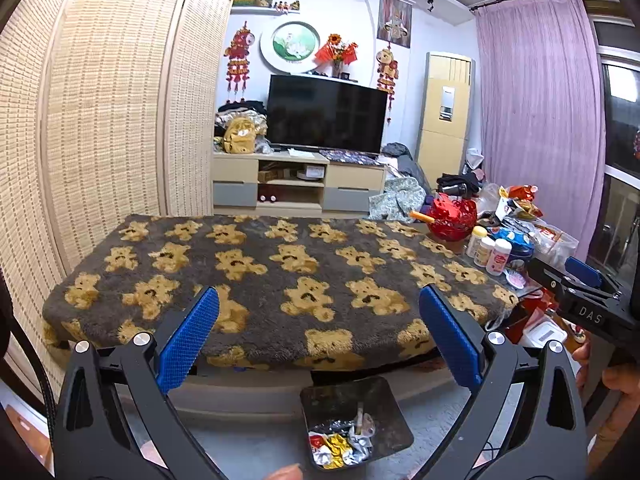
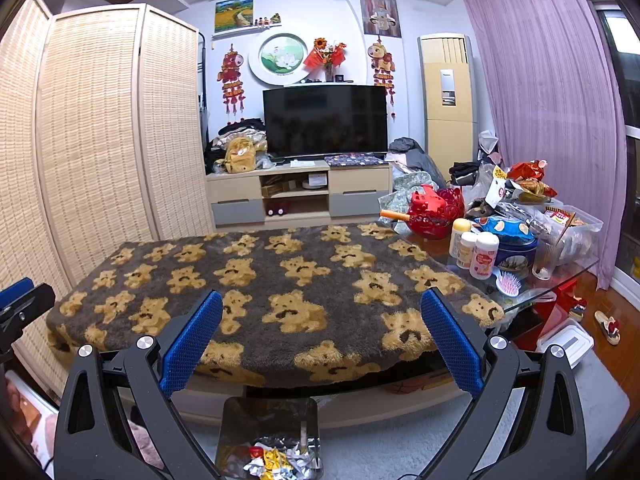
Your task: Collect trash
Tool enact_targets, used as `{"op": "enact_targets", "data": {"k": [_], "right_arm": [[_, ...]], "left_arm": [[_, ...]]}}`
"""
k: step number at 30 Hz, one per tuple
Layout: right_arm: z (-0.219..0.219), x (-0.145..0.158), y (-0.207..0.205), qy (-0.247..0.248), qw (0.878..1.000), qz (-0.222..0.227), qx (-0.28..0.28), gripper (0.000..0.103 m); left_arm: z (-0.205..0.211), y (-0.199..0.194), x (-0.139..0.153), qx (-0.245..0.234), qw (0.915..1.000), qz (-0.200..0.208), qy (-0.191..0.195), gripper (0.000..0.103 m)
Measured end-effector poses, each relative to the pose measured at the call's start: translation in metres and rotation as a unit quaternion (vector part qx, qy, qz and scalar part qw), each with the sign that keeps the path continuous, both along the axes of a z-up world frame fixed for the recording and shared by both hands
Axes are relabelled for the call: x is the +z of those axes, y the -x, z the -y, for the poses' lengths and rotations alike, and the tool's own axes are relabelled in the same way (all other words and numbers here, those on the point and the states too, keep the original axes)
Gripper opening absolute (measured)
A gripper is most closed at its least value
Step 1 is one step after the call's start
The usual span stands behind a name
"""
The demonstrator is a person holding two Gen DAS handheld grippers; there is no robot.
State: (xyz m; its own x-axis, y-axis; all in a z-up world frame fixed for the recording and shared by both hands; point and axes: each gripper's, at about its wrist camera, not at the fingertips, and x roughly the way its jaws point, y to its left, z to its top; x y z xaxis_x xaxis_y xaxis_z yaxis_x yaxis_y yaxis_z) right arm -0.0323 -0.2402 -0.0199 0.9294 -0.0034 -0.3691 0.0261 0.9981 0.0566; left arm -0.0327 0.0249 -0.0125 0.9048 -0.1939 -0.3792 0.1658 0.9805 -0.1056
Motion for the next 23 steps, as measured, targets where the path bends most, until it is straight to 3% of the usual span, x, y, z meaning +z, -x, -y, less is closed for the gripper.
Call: {"op": "enact_targets", "data": {"k": [15,23], "right_arm": [[-0.0017,-0.0015,-0.0042,-0.004,1.000,-0.006,-0.004,0.100],[-0.0032,-0.0024,-0.0056,-0.003,1.000,-0.008,-0.004,0.100]], "left_arm": [[0.0039,-0.0001,-0.0001,-0.011,0.9999,0.002,0.004,0.095],[0.0011,0.0002,0.0021,0.005,0.9999,0.013,0.002,0.095]]}}
